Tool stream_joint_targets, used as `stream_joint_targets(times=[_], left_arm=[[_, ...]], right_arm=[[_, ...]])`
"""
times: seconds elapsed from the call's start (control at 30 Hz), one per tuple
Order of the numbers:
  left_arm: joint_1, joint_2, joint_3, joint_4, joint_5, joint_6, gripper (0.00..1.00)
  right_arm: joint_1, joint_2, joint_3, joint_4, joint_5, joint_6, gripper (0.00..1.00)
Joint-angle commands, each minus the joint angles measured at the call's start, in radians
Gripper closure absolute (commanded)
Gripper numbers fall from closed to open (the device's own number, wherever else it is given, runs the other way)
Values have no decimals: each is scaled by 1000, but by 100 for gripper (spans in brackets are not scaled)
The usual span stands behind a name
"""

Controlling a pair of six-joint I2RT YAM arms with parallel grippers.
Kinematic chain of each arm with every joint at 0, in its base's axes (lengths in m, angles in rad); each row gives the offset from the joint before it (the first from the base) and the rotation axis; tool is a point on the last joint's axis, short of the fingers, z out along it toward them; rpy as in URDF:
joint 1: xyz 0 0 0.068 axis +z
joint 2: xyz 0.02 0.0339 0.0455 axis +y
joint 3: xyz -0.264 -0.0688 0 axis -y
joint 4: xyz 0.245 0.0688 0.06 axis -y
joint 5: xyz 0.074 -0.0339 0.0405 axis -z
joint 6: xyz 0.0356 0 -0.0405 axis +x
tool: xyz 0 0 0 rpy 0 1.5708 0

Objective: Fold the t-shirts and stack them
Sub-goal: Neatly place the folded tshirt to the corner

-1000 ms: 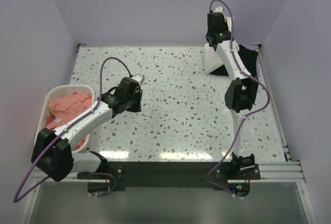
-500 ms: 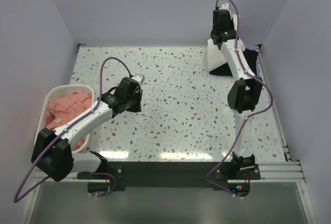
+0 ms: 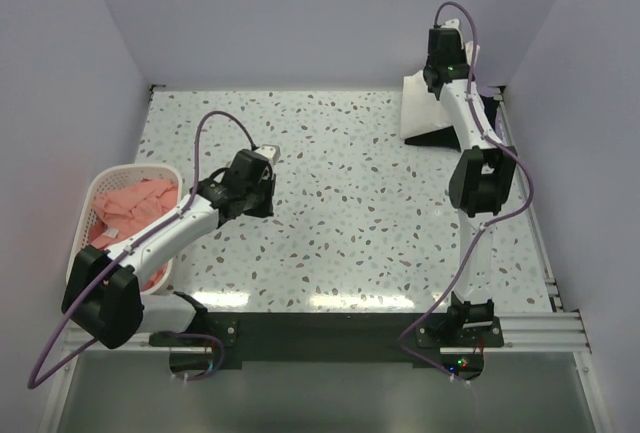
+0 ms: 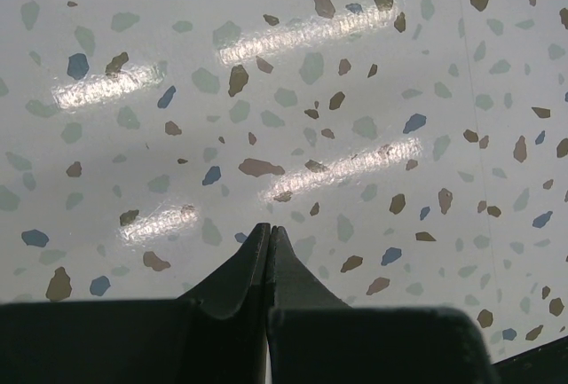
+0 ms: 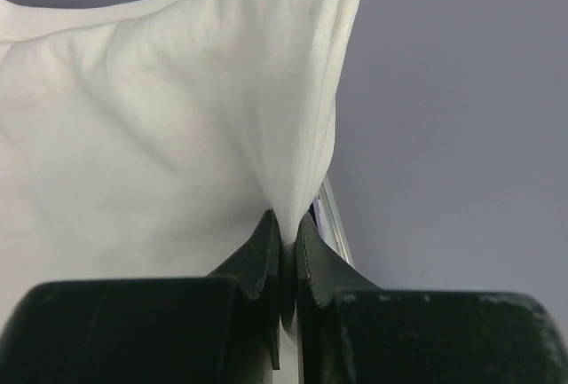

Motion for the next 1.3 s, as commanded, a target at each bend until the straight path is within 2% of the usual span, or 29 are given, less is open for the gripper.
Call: stream_joint_targets(times=[0.0,0.33,0.43,0.47,0.53,0.57,0.63,0.67,0.8,0.97,1.17,1.2,1.27], left_arm=[[6,7,-7,31,17,27,100],[6,15,-7,33,18,27,100],[6,12,-7,33,18,27,98],[6,9,-7,33,18,27,98],[6,7,-7,33,17,27,94],[6,6,-7,33,17,27,94],[6,3,-7,34,17,27,90],[6,0,-7,36,15,27,89],[6,-9,-4,34,11,26,87],[8,-16,-2,37,8,26,86],[8,-22,-1,39,14,26,86],[8,-23,-1,39,12,26,86],[9,-32,-2,39,14,26,86]], right_arm=[[-29,-94,-10,79,0,17,100],[-86,-72,-29,79,-76,72,100],[-87,-63,-26,76,-80,86,92],[-87,-60,-26,76,-77,87,87],[-87,-58,-14,67,-76,98,65],[-91,-60,-4,54,-83,124,37],[-94,-68,25,17,-99,153,8],[-92,-74,40,2,-120,179,1],[-92,-136,71,-79,-168,247,1],[-91,-261,-62,-119,-284,383,1],[-22,-514,-438,-20,-421,512,1],[21,-552,-545,22,-425,524,1],[78,-651,-648,60,-424,550,1]])
